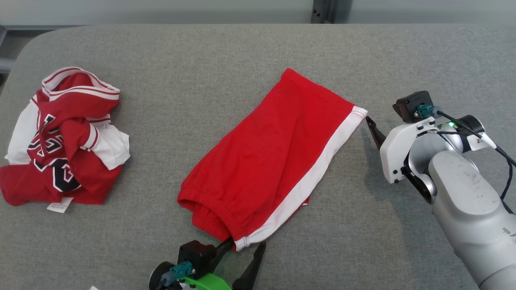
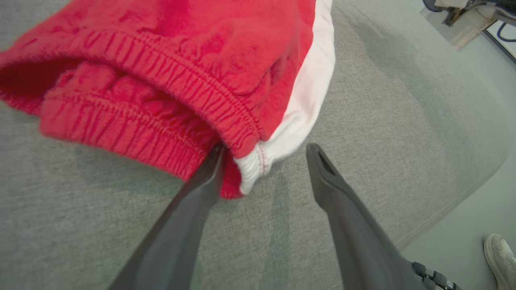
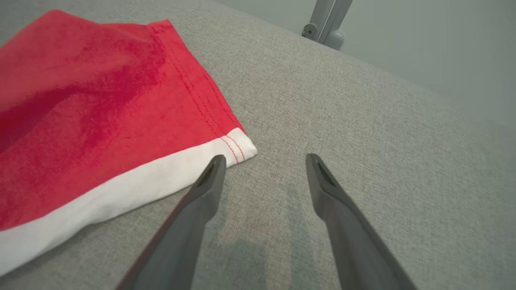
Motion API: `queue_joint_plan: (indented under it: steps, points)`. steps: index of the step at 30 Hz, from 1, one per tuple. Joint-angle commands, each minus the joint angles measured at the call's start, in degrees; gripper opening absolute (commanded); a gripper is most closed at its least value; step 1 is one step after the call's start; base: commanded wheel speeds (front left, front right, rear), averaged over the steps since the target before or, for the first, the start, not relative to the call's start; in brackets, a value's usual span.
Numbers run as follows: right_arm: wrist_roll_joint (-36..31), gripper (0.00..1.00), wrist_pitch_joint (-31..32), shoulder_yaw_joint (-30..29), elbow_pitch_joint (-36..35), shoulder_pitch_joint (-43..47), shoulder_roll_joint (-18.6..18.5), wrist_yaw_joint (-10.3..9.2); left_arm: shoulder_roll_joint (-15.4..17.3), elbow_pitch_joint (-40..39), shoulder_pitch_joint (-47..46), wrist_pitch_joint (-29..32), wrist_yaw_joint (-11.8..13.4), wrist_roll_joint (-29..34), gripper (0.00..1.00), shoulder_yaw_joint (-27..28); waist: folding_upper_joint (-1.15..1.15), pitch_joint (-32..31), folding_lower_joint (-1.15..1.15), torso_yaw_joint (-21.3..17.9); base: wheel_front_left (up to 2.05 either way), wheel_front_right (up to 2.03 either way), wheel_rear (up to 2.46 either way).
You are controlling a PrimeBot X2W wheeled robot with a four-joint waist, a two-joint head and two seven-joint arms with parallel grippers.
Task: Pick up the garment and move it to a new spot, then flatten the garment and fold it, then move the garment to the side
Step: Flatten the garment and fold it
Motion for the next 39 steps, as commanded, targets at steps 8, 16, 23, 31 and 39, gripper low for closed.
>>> queue_joint_plan:
  steps: [8, 16, 23, 31, 39]
  points:
    - [1.5, 1.0, 0.1, 2.9, 3.3, -4.1, -1.3, -0.02, 0.0, -0.2, -4.7, -1.6, 0.0, -1.5, 0.89, -3.4, 0.0, 6.7, -0.01, 4.2, 0.0, 0.0, 0.0]
    - [5.0, 1.0, -0.1, 7.0, 6.2, -5.4, -0.8, 0.09, 0.4, 1.1, -8.2, -3.2, 0.0, -2.9, 0.31, -5.9, 0.0, 9.7, -0.01, 5.6, 0.0, 0.0, 0.0]
    - [7.9, 0.0, -2.4, 8.2, 7.3, -5.3, -1.4, -0.01, 1.7, 1.8, -8.2, -4.5, 0.0, -4.9, 0.0, -6.1, 0.0, 8.5, -0.01, 4.6, 0.0, 0.0, 0.0]
    - [12.3, 0.0, -7.0, 5.2, 1.6, -3.8, -3.2, -0.05, 5.1, -6.6, -4.1, -3.6, 1.2, -8.1, 0.0, -3.1, 0.0, 2.7, -0.01, 1.3, 0.0, 0.0, 0.0]
    - [21.3, 0.0, -4.6, -2.9, -17.9, 2.8, -7.4, -0.07, 11.4, -27.6, -0.9, 2.4, 4.0, -12.7, 0.0, 2.0, 0.0, -3.0, -0.01, -4.9, 0.0, 0.0, 0.0]
